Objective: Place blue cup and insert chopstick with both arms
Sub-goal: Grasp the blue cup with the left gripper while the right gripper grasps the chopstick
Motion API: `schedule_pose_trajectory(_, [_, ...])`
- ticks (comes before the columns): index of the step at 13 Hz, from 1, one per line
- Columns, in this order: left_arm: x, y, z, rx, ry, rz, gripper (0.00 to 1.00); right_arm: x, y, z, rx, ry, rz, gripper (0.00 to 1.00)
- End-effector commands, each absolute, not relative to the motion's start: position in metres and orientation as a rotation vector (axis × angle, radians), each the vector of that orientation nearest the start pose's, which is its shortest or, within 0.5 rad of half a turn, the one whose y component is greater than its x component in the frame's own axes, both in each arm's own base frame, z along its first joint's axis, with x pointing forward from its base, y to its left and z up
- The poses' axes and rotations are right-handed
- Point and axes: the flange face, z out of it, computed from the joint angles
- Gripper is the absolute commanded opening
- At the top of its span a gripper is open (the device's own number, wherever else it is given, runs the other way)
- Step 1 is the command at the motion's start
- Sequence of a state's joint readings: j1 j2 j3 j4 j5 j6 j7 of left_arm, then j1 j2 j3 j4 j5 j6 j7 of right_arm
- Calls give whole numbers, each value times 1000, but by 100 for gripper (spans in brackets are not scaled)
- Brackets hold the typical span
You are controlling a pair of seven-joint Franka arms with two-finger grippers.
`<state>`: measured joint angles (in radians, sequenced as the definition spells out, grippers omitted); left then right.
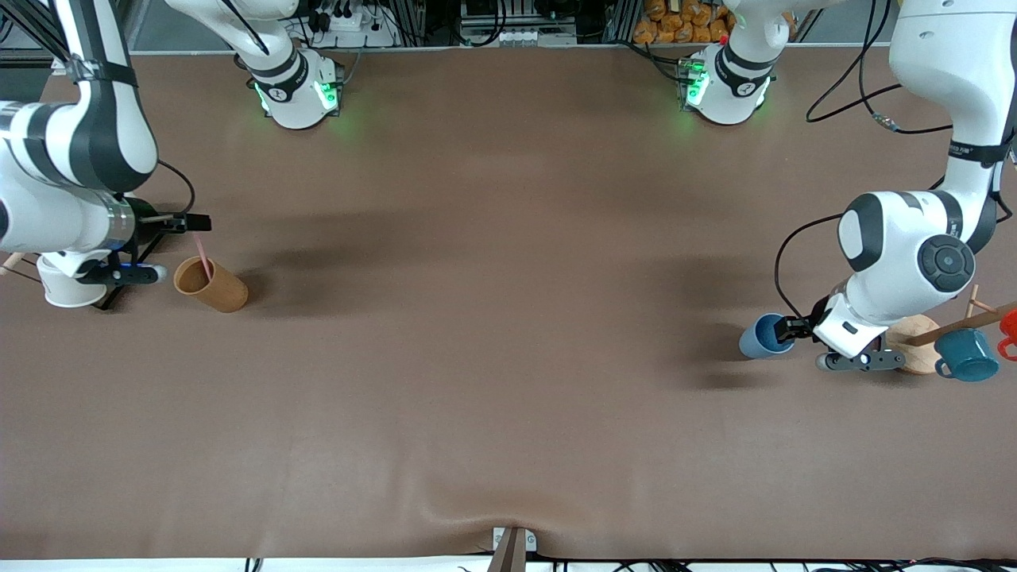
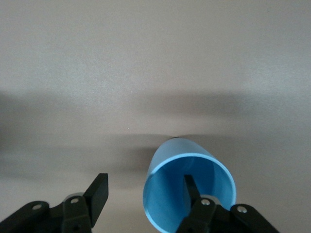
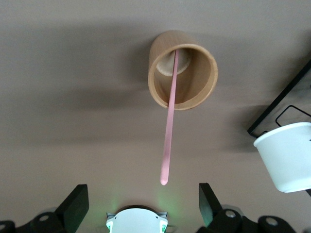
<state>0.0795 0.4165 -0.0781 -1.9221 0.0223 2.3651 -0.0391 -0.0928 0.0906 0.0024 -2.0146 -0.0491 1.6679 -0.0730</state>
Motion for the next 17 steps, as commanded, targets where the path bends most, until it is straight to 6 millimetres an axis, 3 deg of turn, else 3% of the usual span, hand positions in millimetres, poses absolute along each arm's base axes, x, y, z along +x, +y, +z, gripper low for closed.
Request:
schedule_pose_trajectory(1, [634,5,272,-3153,-57,-43,48,496,-58,365,-3069,-49,692,100])
schedule_pose_trajectory(3, [633,5,268,-3156,-63,-34,10,492,-59,347,-3066,-106,662,100])
schedule_pose_trajectory(4, [633,4,268,-3156,-61,-34,2,491,-58,341,-3073,-120,658,100])
schedule_pose_trajectory(7, [633,-2,270,-3158,-46,-34,0,493,-61,331,-3091,-142,671,100])
schedule_pose_trajectory(9, [632,-20,284,-3167,-1,-51,0,494,-62,325,-3091,-144,674,100])
schedule_pose_trajectory(10, [631,-41,295,-3180,43,-55,0,494,-62,322,-3089,-144,686,77])
schedule_pose_trajectory(11, [626,-63,303,-3190,65,-28,0,493,-65,317,-3082,-131,699,30])
schedule_pose_trajectory(12, [622,-90,311,-3206,64,-15,0,493,-71,315,-3079,-113,700,0])
schedule_pose_trajectory(17, [598,-213,331,-3257,-132,13,0,499,-77,321,-3086,-100,680,0])
